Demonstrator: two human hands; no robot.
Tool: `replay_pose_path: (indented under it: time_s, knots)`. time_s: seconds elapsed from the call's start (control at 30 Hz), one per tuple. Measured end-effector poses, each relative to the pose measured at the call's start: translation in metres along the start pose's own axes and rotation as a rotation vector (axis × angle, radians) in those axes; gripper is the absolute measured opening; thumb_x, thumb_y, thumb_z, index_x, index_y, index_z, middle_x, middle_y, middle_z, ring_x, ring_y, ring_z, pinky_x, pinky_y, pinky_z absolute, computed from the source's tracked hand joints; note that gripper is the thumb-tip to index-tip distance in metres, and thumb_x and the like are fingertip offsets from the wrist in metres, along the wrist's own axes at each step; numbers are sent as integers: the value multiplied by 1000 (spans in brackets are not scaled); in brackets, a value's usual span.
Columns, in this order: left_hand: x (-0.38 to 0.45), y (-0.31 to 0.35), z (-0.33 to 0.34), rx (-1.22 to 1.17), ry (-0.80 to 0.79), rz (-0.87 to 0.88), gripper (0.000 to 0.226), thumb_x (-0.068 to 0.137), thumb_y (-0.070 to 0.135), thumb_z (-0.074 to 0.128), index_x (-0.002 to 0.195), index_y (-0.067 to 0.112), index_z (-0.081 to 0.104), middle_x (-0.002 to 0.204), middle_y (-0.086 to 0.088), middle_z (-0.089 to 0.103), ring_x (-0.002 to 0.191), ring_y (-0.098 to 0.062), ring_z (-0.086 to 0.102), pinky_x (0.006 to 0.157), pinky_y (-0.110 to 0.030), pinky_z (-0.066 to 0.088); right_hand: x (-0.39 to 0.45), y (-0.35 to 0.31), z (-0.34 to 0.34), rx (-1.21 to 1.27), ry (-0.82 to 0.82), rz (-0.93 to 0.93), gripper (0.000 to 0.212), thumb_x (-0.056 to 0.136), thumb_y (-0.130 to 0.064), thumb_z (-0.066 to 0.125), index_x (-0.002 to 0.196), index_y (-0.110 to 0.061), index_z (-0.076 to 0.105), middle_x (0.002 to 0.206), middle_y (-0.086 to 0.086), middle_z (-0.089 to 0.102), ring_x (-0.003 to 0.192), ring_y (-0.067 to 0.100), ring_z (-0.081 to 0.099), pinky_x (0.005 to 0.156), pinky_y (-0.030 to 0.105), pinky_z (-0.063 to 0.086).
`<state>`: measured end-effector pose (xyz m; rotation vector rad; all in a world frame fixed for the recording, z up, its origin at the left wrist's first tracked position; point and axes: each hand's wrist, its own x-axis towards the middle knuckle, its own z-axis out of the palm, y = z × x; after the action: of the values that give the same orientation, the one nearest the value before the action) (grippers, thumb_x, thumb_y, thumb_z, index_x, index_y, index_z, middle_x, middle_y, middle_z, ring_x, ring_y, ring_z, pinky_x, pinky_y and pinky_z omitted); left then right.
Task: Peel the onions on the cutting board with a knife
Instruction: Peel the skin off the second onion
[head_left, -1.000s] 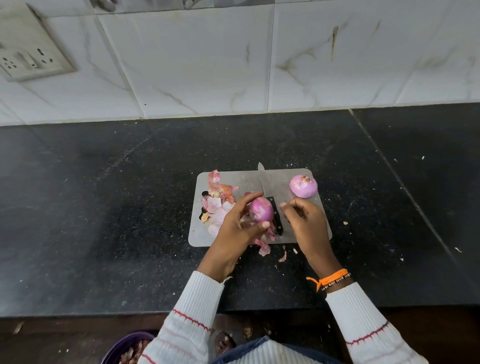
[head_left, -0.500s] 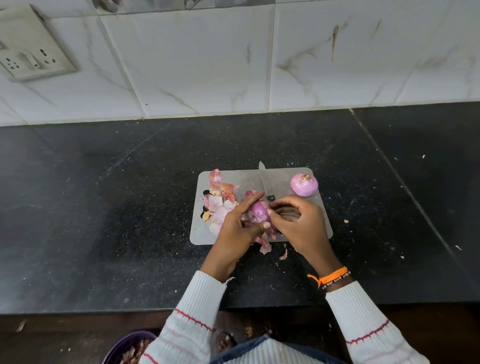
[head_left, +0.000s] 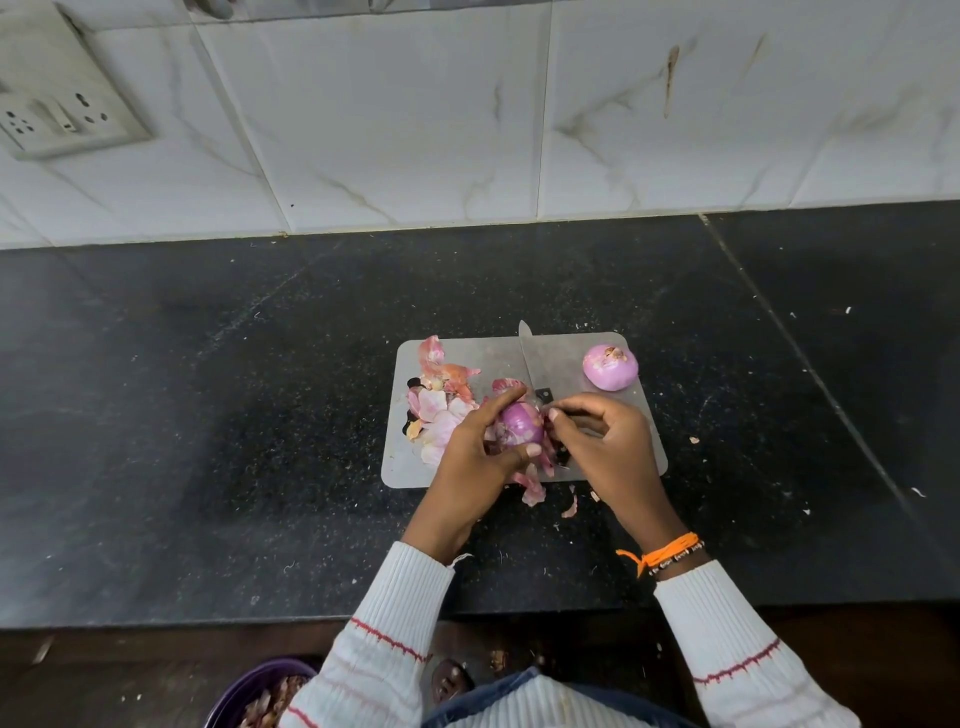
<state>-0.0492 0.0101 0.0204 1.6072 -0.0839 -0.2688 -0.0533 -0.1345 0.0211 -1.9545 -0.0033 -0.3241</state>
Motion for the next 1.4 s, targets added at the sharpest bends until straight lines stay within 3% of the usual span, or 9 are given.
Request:
replay_pose_path:
  time_s: [0.3, 0.5, 0.63, 0.73, 0.83, 0.93, 1.03, 1.2, 1.4]
  knots:
    - [1, 2, -1, 22, 32, 36, 56, 78, 0, 69, 125, 26, 56, 124, 2, 56, 110, -14, 57, 94, -41, 51, 4, 1, 1, 24, -11, 4, 7, 79, -7, 70, 83, -12, 69, 77, -1, 68, 75, 8, 65, 71, 20, 55]
    - [0, 4, -2, -69, 4, 12, 55, 81, -2, 65, 129, 21, 50, 121, 6, 56, 97, 3, 59, 88, -29, 54, 6, 3, 4, -29, 1, 3, 5, 83, -8, 65, 87, -12, 64, 81, -6, 63, 79, 2, 61, 69, 8, 48]
    - [1, 2, -3, -122, 25, -7, 55, 81, -2, 66, 128, 19, 47, 124, 0, 53, 107, -12, 59, 86, -28, 54, 7, 12, 4, -183, -24, -8, 3, 82, -8, 66, 85, -8, 65, 78, -5, 60, 69, 0, 56, 60, 5, 44]
    - [2, 2, -5, -160, 40, 11, 52, 79, -5, 65, 124, 16, 49, 121, 1, 55, 111, -28, 58, 91, -39, 53, 6, 18, 7, -308, -39, -38, 5, 80, -6, 68, 85, -6, 65, 82, 2, 61, 66, -2, 51, 58, 6, 42]
    - [4, 2, -8, -128, 62, 27, 53, 77, -6, 68, 122, 17, 52, 119, 3, 57, 110, -33, 58, 94, -46, 50, 6, 16, 6, -199, -13, 0, 11, 80, -1, 65, 88, -9, 67, 84, 0, 64, 72, -1, 58, 64, 5, 46]
    - [5, 1, -8, -55, 102, 36, 56, 72, -6, 72, 120, 18, 55, 117, 4, 58, 110, -29, 58, 93, -47, 51, 7, 4, 5, -31, 2, 31, 25, 85, 6, 54, 88, -15, 67, 82, -6, 67, 79, 6, 65, 73, 12, 51]
    - [6, 0, -7, 2, 126, 38, 58, 70, -2, 76, 121, 17, 56, 118, 4, 59, 110, -22, 58, 93, -45, 51, 6, -6, 6, 89, -7, 26, 19, 85, 1, 58, 90, -15, 67, 82, -10, 68, 80, 2, 67, 71, 13, 53]
    - [6, 2, -6, 12, 134, 34, 57, 70, -1, 77, 120, 16, 57, 118, 0, 60, 109, -19, 59, 90, -35, 53, 5, -8, 8, 86, -28, -7, 14, 78, -9, 71, 91, -14, 68, 83, -14, 67, 81, 0, 66, 69, 11, 52]
    - [7, 2, -5, 30, 132, 34, 58, 69, 1, 78, 121, 17, 57, 119, 0, 60, 109, -18, 59, 91, -41, 53, 6, -6, 7, 56, 7, -43, 13, 75, -7, 73, 87, -12, 70, 77, -12, 67, 76, 1, 67, 67, 12, 52]
